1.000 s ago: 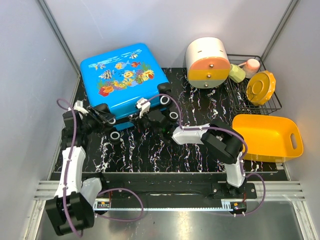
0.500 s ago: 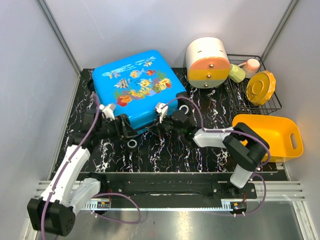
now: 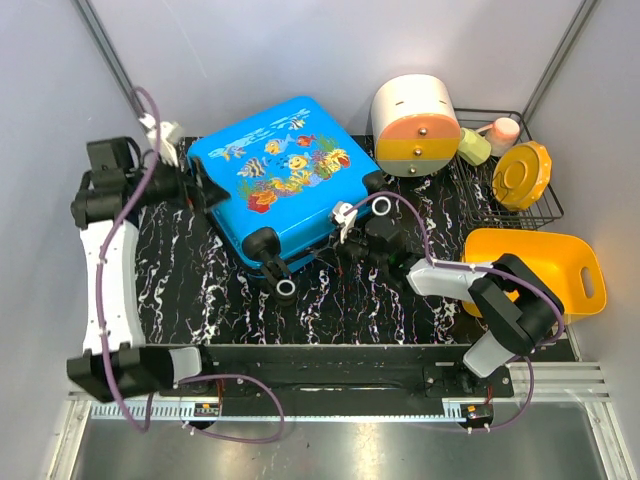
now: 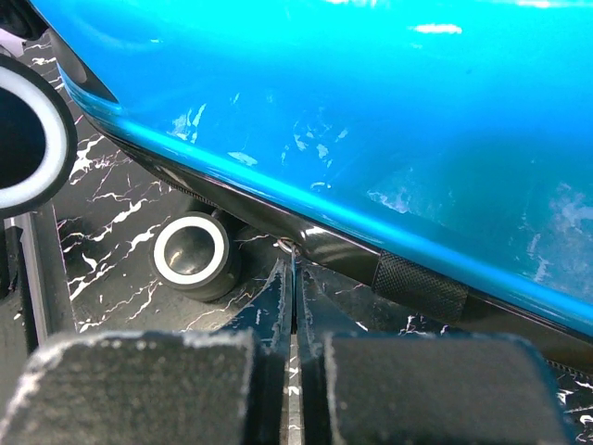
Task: Open, take out, and arrange the luggage
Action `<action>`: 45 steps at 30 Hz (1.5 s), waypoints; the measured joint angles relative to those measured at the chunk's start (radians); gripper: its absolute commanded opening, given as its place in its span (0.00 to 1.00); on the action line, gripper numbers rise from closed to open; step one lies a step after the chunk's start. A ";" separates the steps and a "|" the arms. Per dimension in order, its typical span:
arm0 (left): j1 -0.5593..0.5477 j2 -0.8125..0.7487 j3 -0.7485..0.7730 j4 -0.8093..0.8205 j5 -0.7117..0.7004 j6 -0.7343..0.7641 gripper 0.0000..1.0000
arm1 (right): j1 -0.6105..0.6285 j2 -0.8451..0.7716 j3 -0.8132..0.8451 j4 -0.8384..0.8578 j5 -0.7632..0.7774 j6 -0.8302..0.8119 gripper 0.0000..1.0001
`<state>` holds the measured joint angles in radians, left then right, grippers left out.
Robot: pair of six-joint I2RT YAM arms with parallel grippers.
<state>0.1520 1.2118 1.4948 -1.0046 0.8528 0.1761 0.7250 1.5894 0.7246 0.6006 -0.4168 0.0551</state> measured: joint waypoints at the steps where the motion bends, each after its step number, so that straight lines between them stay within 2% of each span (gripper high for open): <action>1: 0.044 0.036 0.018 0.056 -0.018 -0.039 0.89 | -0.001 0.000 0.000 0.000 -0.004 -0.005 0.00; 6: 0.168 0.271 0.118 0.321 -0.081 -0.230 0.90 | -0.005 -0.001 0.000 -0.008 -0.017 -0.023 0.00; 9: 0.177 0.427 0.205 0.447 -0.122 -0.313 0.93 | -0.006 -0.002 0.000 -0.013 -0.020 -0.032 0.00; 10: 0.177 0.463 0.224 0.480 -0.130 -0.331 0.99 | -0.006 -0.003 0.000 -0.014 -0.020 -0.034 0.00; 16: 0.181 0.671 0.292 0.705 -0.126 -0.470 0.99 | -0.007 -0.003 0.001 -0.023 -0.023 -0.052 0.00; 17: 0.181 0.705 0.306 0.732 -0.125 -0.486 0.98 | -0.007 -0.003 0.002 -0.026 -0.023 -0.058 0.00; 19: 0.179 0.775 0.340 0.776 -0.111 -0.511 0.89 | -0.007 -0.002 0.012 -0.043 -0.023 -0.068 0.00; 23: 0.168 0.862 0.361 0.781 -0.041 -0.512 0.75 | -0.013 0.021 0.050 -0.080 -0.039 -0.089 0.00; 25: 0.159 0.867 0.340 0.769 0.005 -0.497 0.66 | -0.022 0.052 0.086 -0.101 -0.062 -0.096 0.00; 29: 0.171 0.789 0.222 0.864 0.021 -0.425 0.52 | -0.035 0.130 0.169 -0.154 -0.124 -0.100 0.00; 31: 0.197 0.715 0.130 0.892 0.017 -0.364 0.50 | -0.047 0.158 0.200 -0.182 -0.158 -0.109 0.00; 35: 0.272 0.558 -0.049 0.774 0.109 -0.312 0.42 | -0.058 0.252 0.317 -0.190 -0.199 -0.112 0.00; 38: 0.302 0.504 -0.143 0.683 0.163 -0.268 0.41 | -0.058 0.335 0.422 -0.187 -0.212 -0.111 0.00; 41: 0.327 0.478 -0.231 0.601 0.191 -0.224 0.45 | -0.058 0.380 0.490 -0.187 -0.229 -0.113 0.00; 45: 0.384 0.445 -0.305 0.469 0.190 -0.122 0.50 | -0.064 0.383 0.497 -0.185 -0.254 -0.113 0.00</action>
<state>0.5362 1.6569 1.1896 -0.5358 1.0428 0.0536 0.6613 1.9724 1.2213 0.4156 -0.6712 -0.0574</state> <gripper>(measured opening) 0.480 0.008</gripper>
